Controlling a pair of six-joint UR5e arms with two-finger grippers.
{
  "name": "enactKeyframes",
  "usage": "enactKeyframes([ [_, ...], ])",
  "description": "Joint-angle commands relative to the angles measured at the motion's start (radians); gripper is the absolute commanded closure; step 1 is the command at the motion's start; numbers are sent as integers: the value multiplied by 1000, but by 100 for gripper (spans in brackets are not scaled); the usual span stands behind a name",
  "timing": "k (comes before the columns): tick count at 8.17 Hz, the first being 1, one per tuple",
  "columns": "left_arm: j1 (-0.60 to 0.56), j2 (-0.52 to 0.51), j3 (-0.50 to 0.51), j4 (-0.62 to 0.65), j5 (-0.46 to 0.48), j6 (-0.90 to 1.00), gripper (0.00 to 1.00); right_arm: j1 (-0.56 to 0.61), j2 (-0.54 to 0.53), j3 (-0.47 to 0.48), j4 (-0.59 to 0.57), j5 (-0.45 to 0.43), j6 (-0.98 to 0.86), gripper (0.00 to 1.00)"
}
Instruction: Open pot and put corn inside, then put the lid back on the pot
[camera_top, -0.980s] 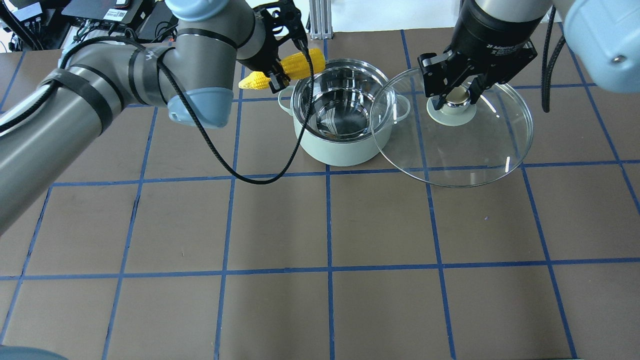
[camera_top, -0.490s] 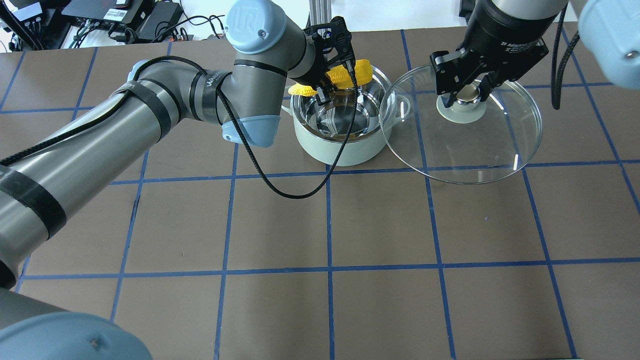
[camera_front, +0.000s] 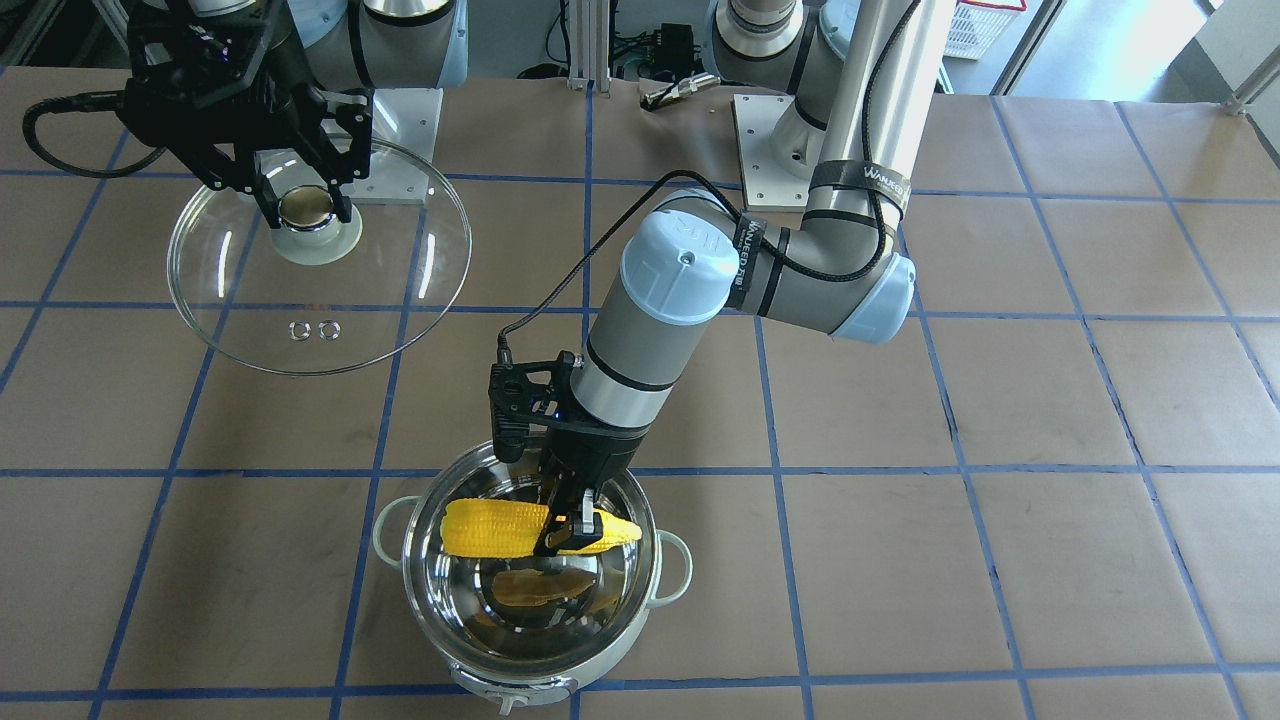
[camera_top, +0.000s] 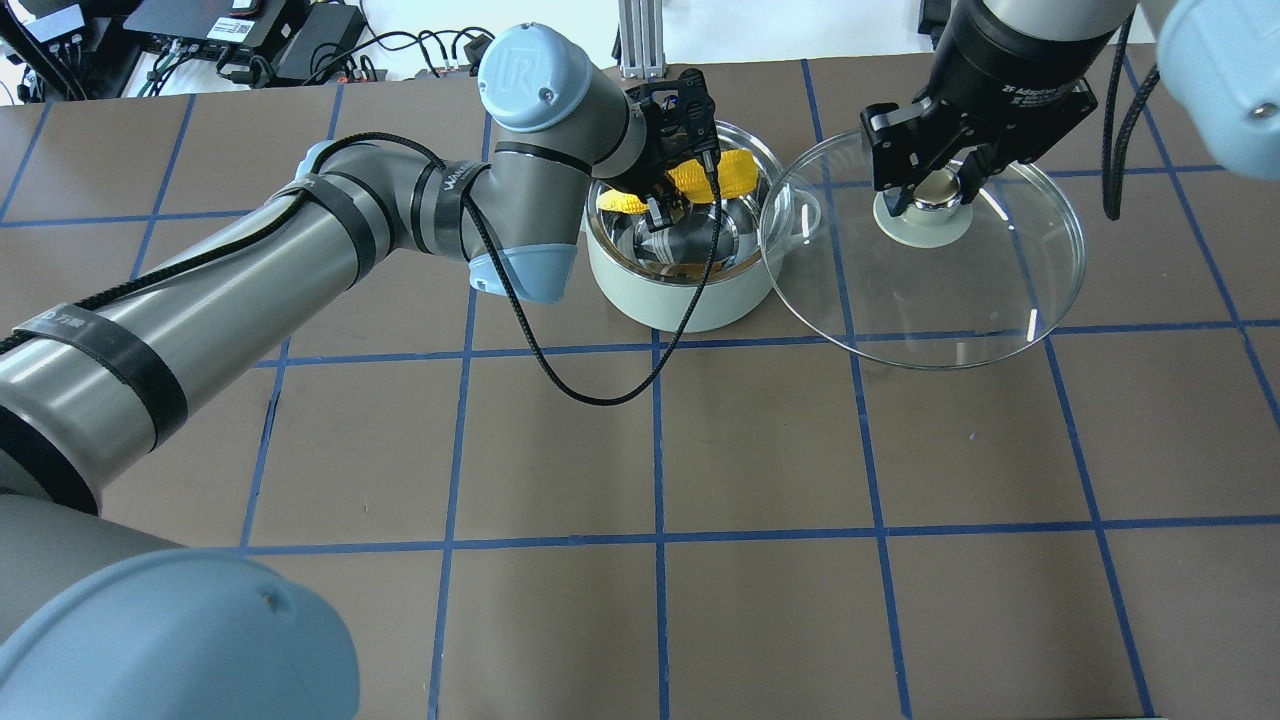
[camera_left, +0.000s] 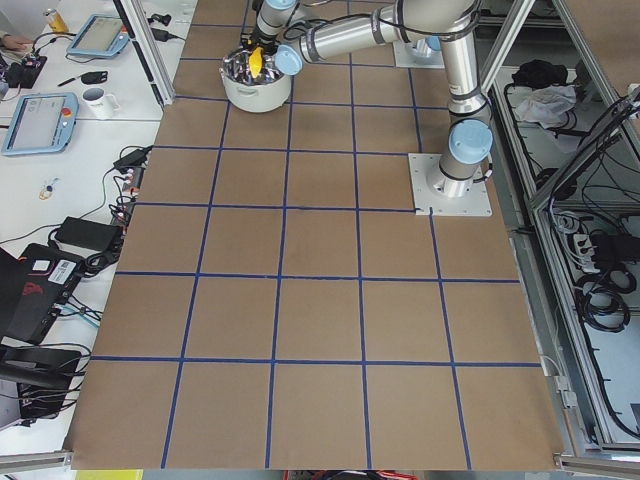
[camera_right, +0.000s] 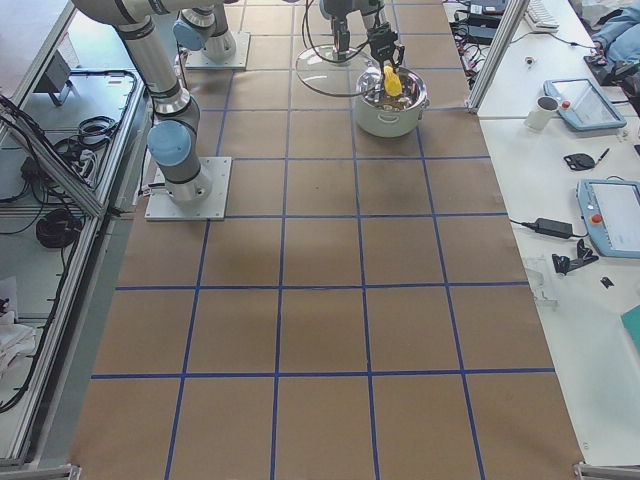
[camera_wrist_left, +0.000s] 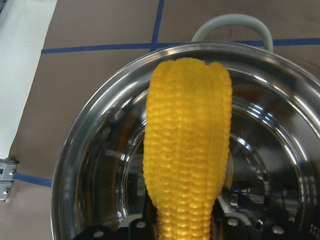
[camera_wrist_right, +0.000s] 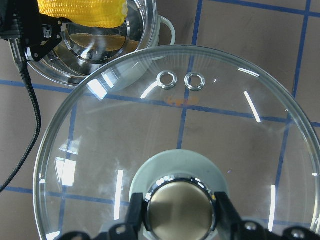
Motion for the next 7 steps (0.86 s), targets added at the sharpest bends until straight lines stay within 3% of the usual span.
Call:
enactKeyframes([
  [1, 0, -3, 3, 0, 0, -4, 37, 0, -2, 1, 0, 1, -1, 78],
  [2, 0, 6, 3, 0, 7, -6, 27, 0, 0, 0, 0, 1, -1, 78],
  [4, 0, 29, 3, 0, 0, -12, 18, 0, 0, 0, -1, 2, -1, 78],
  [5, 0, 31, 3, 0, 4, -15, 8, 0, 0, 0, -1, 3, -1, 78],
  [7, 9, 85, 6, -67, 10, -126, 4, 0, -2, 0, -1, 3, 0, 78],
])
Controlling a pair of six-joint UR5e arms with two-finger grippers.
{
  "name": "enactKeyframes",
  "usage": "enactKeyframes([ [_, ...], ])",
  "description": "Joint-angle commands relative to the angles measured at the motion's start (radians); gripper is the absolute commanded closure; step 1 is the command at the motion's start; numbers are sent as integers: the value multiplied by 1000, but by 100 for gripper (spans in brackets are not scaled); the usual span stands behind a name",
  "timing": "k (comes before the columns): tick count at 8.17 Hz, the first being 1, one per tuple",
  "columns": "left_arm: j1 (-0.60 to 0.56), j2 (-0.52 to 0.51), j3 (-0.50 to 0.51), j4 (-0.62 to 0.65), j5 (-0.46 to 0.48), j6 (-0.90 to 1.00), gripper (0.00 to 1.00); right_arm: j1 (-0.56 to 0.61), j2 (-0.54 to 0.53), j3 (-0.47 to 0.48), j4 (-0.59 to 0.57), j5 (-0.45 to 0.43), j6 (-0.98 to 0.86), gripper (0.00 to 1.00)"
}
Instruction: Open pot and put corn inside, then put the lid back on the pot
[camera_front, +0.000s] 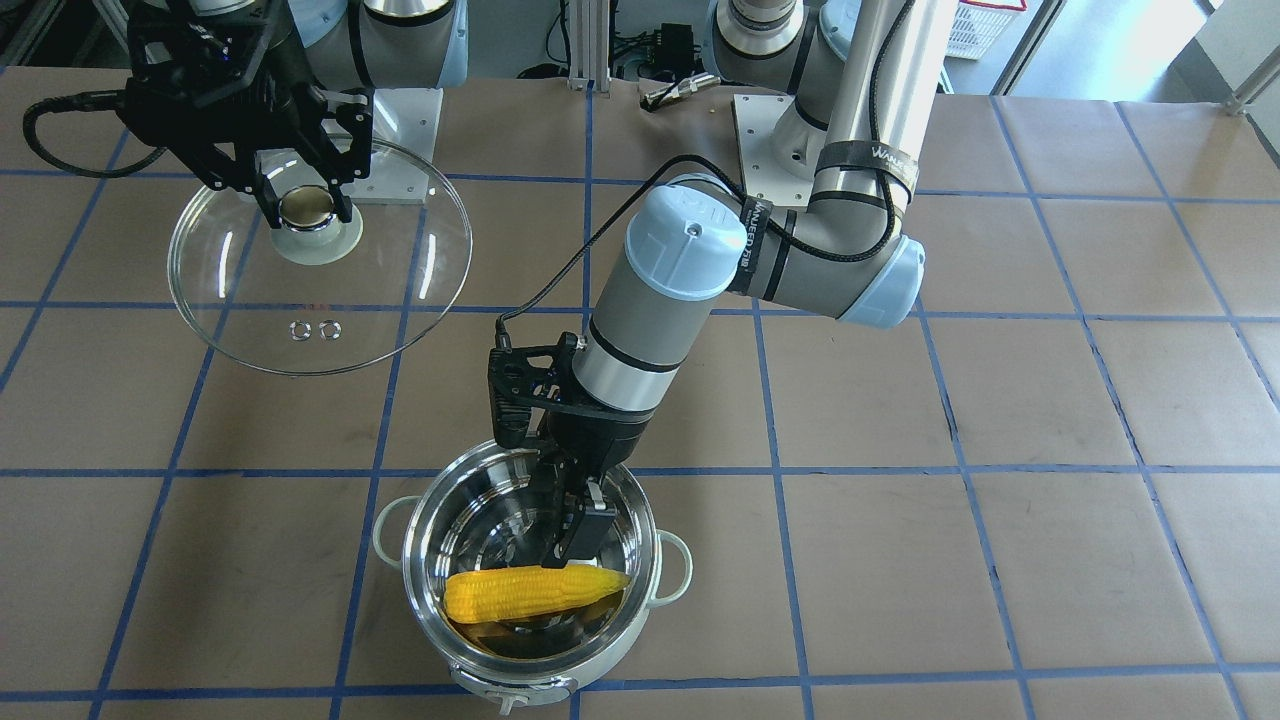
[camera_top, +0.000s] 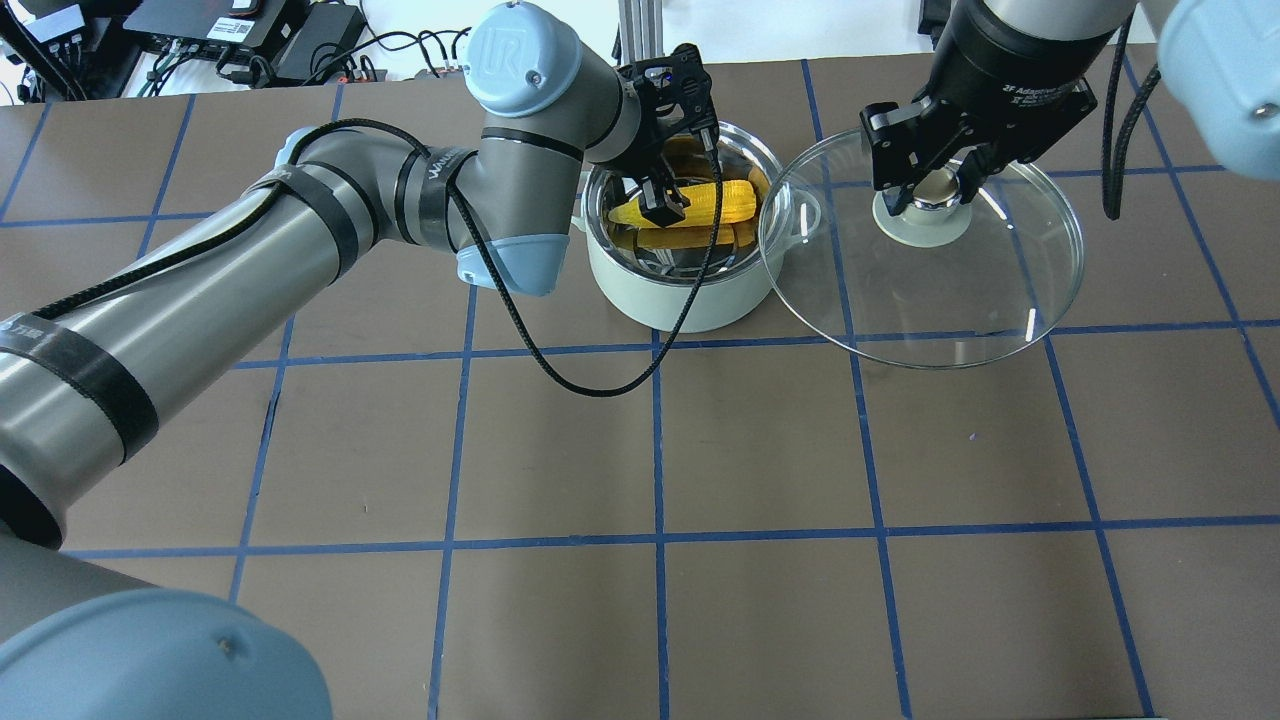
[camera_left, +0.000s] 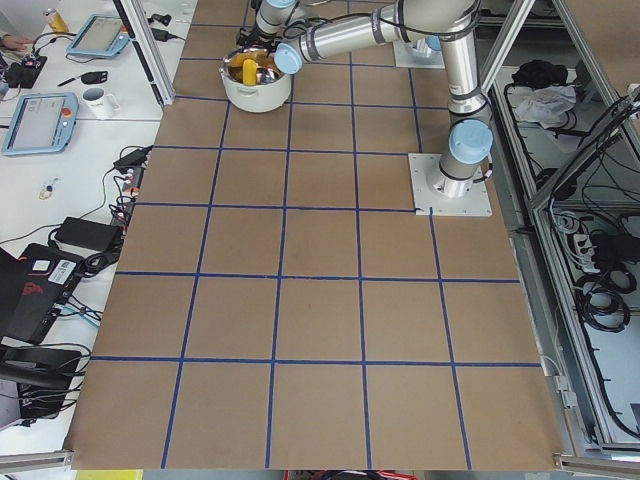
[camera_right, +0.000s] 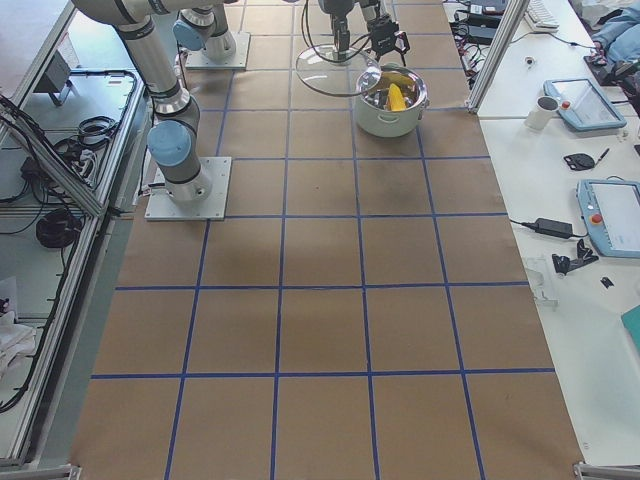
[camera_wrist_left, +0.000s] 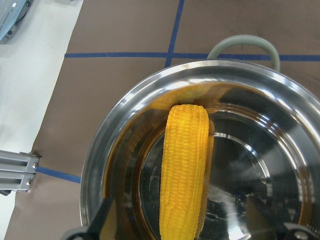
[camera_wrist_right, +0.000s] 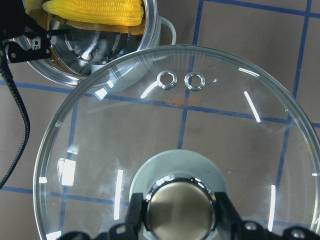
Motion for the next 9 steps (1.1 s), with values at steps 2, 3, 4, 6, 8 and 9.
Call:
enactKeyframes([
  [2, 83, 151, 2, -228, -1, -119, 1, 0, -1, -2, -6, 2, 4, 78],
  [3, 138, 200, 2, -307, 2, -149, 0, 0, 8, -18, -8, -3, 7, 78],
  [4, 201, 243, 1, -367, 11, -219, 0, 5, 29, -49, -6, -4, 12, 78],
  [6, 258, 284, 4, -508, 19, -311, 0, 6, 60, -86, 1, -11, 15, 78],
  [8, 363, 336, -1, -594, 63, -458, 0, 6, 69, -97, -6, -1, 27, 77],
  [9, 391, 372, -1, -664, 81, -583, 0, 6, 112, -132, -9, -4, 48, 77],
])
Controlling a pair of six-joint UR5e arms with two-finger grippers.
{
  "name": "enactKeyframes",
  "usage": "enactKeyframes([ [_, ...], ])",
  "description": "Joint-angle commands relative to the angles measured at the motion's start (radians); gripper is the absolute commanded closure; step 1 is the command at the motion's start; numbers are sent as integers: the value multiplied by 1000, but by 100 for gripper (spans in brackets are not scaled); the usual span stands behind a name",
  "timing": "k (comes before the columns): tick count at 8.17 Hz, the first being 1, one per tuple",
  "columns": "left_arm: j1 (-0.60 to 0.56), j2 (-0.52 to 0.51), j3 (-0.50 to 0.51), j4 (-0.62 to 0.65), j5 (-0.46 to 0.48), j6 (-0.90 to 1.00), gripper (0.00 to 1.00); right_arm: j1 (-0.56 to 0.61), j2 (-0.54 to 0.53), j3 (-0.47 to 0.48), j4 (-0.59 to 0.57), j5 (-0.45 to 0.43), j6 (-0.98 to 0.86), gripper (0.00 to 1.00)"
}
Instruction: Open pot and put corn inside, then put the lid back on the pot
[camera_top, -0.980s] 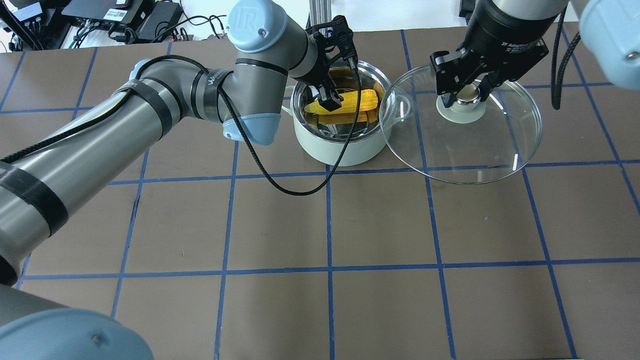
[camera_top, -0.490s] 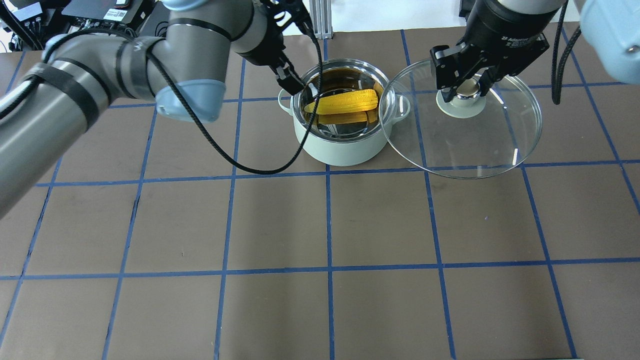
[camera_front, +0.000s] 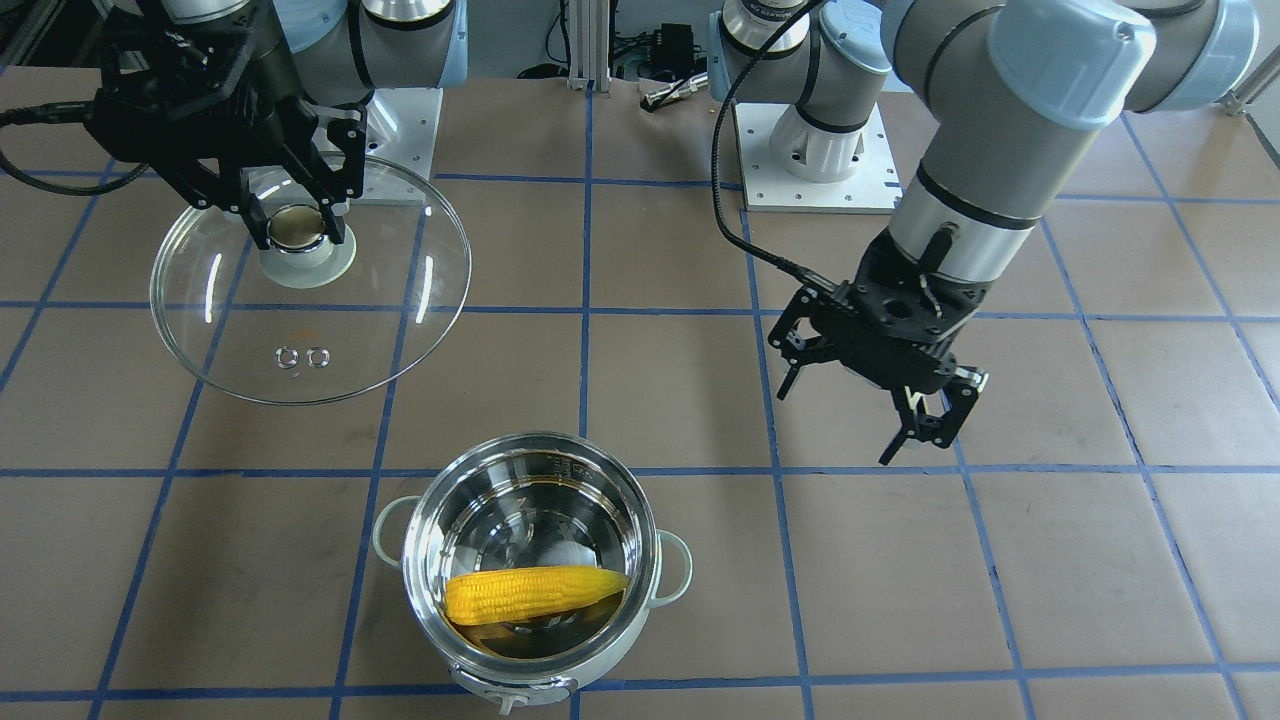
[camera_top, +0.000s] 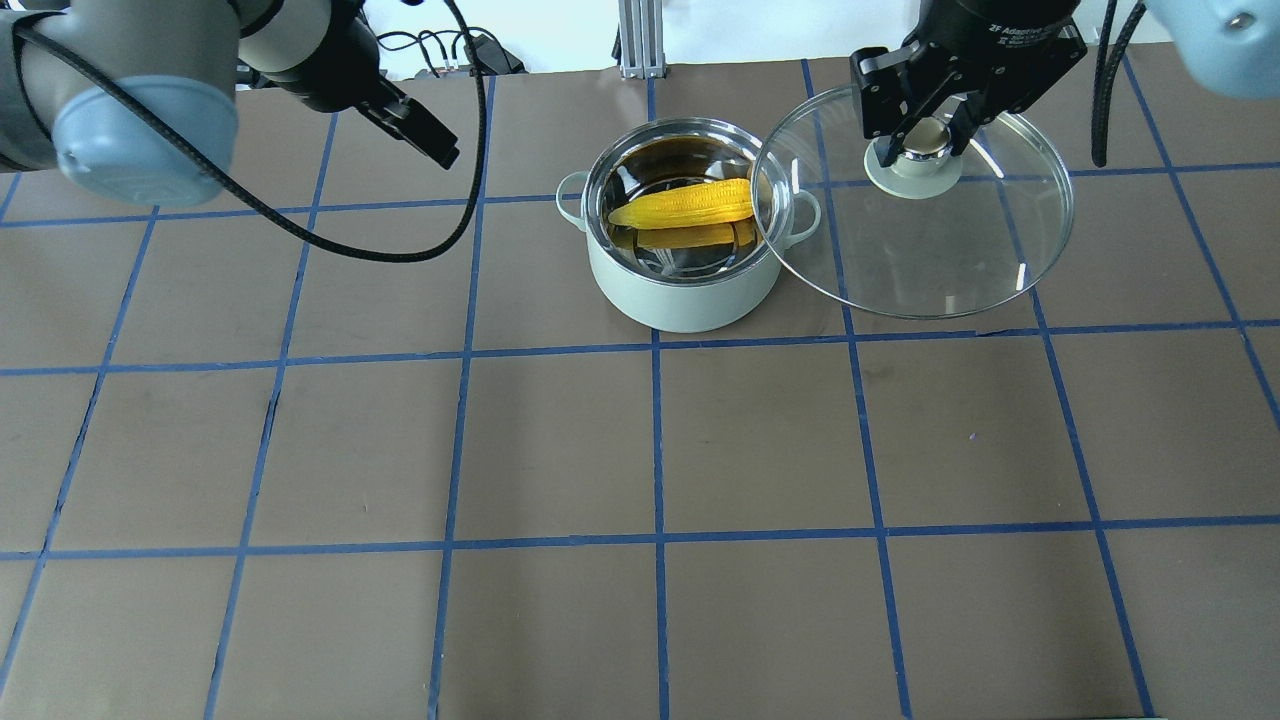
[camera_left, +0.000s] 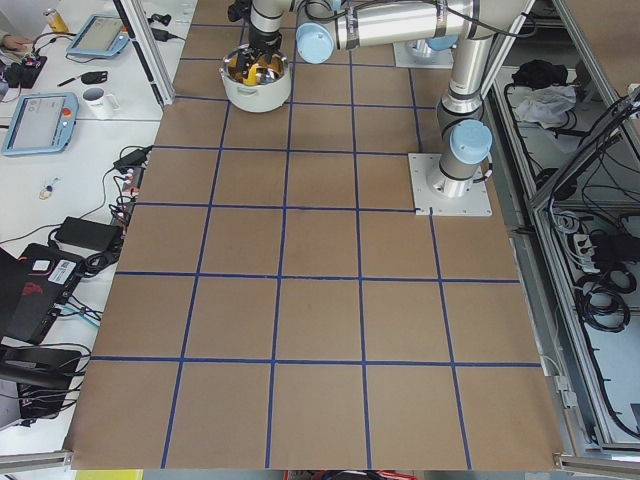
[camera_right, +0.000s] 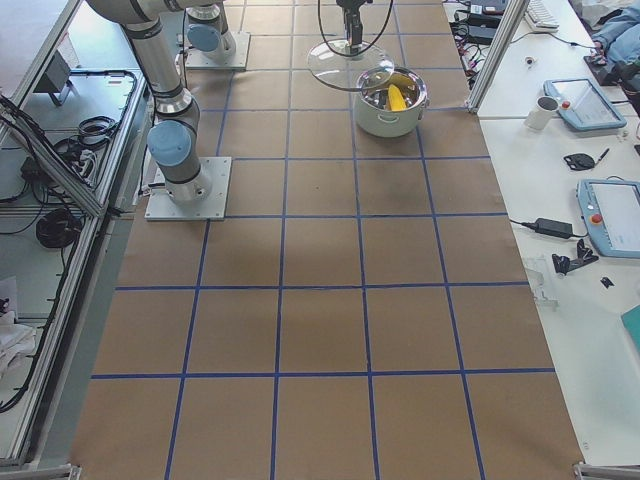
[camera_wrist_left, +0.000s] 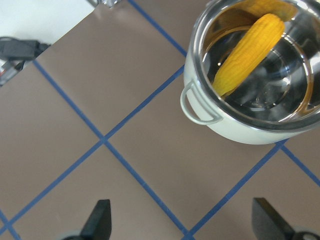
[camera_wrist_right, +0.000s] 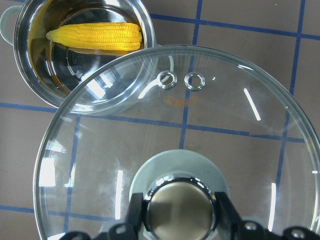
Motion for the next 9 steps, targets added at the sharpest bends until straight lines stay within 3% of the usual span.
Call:
enactKeyframes([
  [1, 72, 98, -4, -156, 95, -277, 0, 3, 96, -99, -4, 0, 31, 77],
  [2, 72, 127, -16, -202, 182, -361, 0, 9, 136, -120, -15, -3, 43, 77],
  [3, 72, 154, -19, -230, 207, -417, 0, 11, 198, -121, -118, -1, 54, 77],
  [9, 73, 156, -38, -340, 207, -518, 0, 183, 427, -117, -426, 0, 373, 78],
])
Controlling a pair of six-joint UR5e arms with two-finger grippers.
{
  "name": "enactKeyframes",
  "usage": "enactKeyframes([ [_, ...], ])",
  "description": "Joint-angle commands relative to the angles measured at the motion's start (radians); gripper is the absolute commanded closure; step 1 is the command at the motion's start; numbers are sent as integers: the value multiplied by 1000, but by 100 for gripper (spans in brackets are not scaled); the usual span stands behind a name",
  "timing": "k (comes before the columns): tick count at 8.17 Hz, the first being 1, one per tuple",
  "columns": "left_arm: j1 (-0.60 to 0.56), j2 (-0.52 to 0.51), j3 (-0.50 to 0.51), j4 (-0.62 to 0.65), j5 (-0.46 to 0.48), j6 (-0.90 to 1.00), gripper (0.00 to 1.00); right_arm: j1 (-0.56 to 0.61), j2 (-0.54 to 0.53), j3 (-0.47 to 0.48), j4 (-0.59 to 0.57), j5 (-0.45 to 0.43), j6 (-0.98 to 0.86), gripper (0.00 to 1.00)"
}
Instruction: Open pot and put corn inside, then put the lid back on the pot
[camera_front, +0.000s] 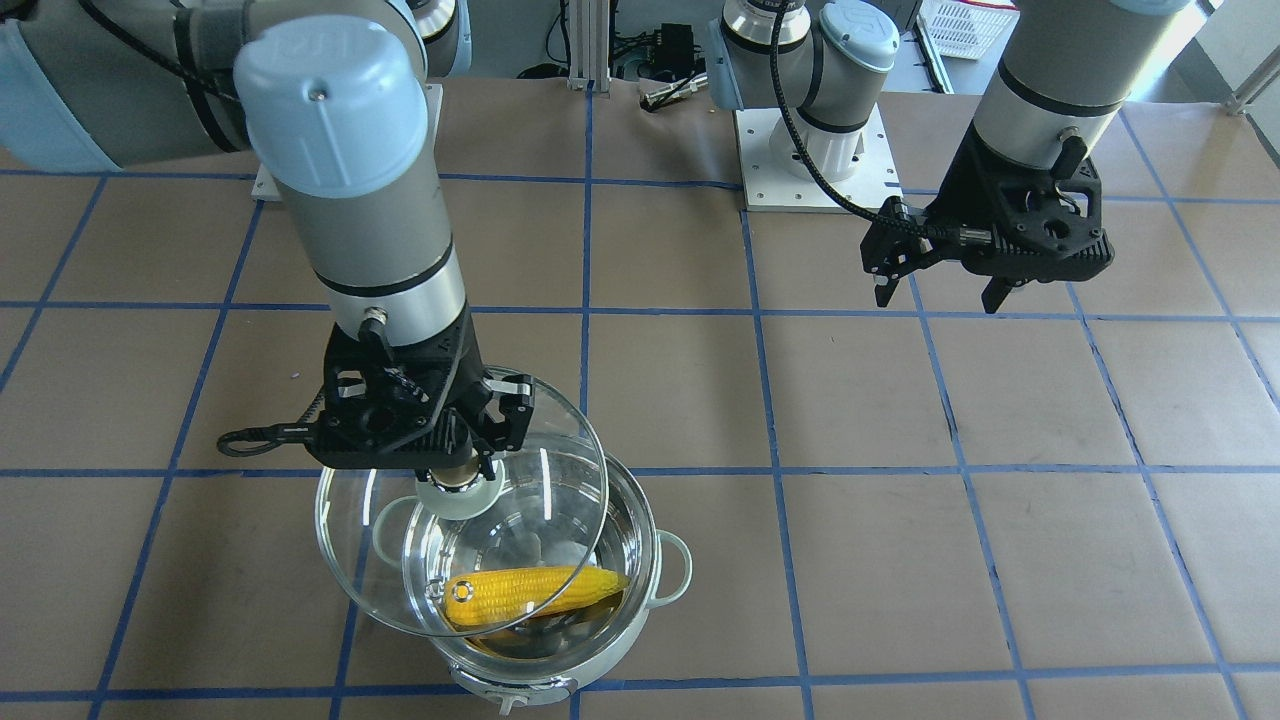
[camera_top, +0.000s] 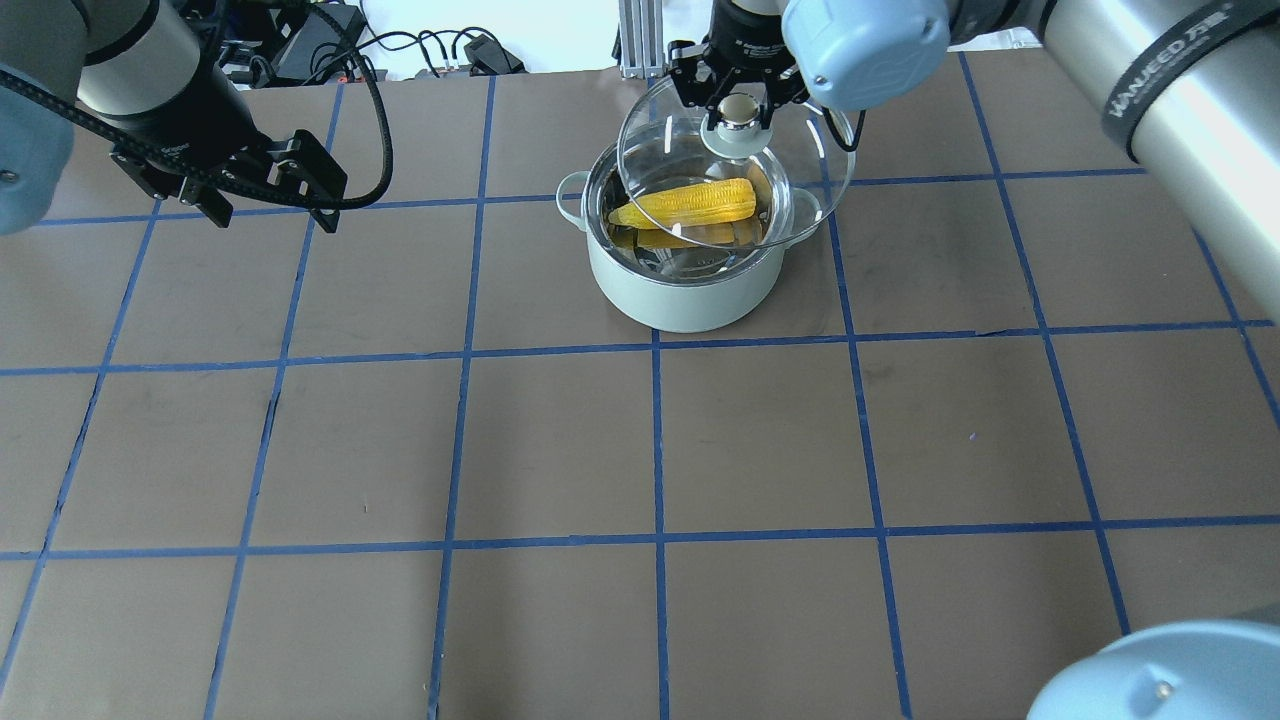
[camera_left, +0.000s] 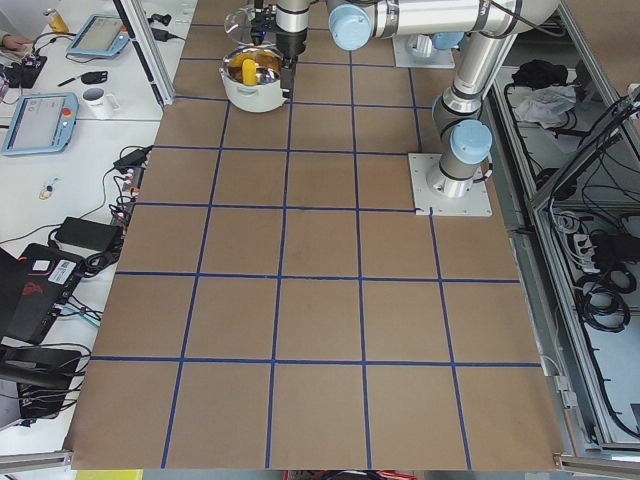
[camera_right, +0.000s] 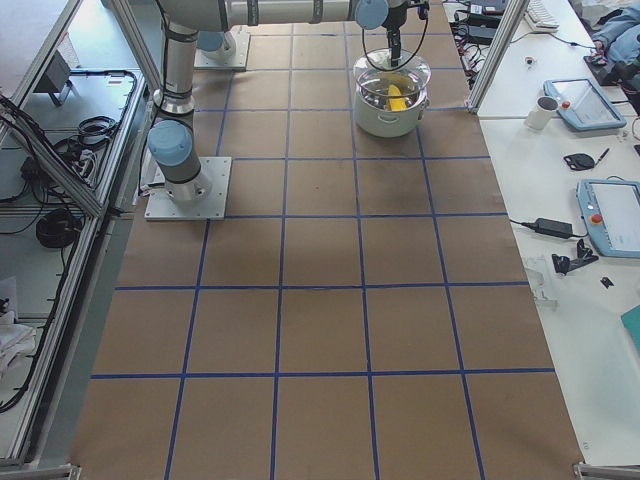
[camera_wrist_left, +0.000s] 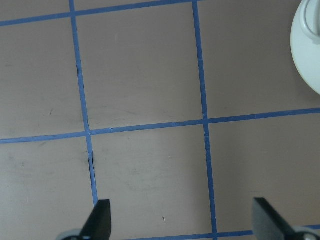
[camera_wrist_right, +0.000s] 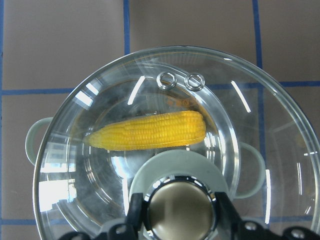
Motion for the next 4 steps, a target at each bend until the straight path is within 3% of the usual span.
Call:
enactKeyframes([
  [1, 1, 0, -3, -22, 0, -72, 0, 44, 96, 1, -123, 5, 74, 78],
  [4, 0, 3, -3, -18, -13, -77, 0, 44, 109, 2, -125, 5, 68, 78],
])
